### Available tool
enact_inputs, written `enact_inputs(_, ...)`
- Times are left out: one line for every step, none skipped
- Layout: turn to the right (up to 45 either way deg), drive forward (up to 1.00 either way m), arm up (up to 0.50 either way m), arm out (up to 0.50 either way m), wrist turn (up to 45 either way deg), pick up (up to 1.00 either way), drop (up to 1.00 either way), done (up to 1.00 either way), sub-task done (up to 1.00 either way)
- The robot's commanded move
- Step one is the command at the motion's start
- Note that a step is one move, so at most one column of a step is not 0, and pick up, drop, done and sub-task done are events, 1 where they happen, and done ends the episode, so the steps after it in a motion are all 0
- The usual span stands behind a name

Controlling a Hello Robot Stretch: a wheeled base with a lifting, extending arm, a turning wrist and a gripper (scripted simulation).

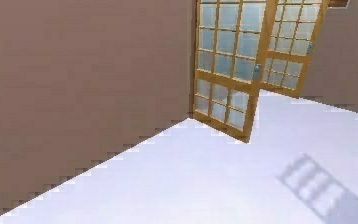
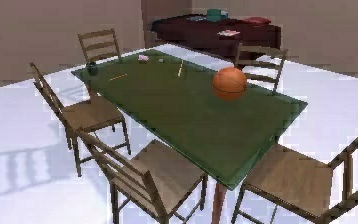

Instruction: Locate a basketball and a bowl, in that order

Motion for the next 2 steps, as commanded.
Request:
enact_inputs(0.0,0.35,0.0,0.0,0.0,0.0,0.0,0.0,0.0)
enact_inputs(45.0,0.0,0.0,0.0,0.0,0.0,0.0,0.0,0.0)
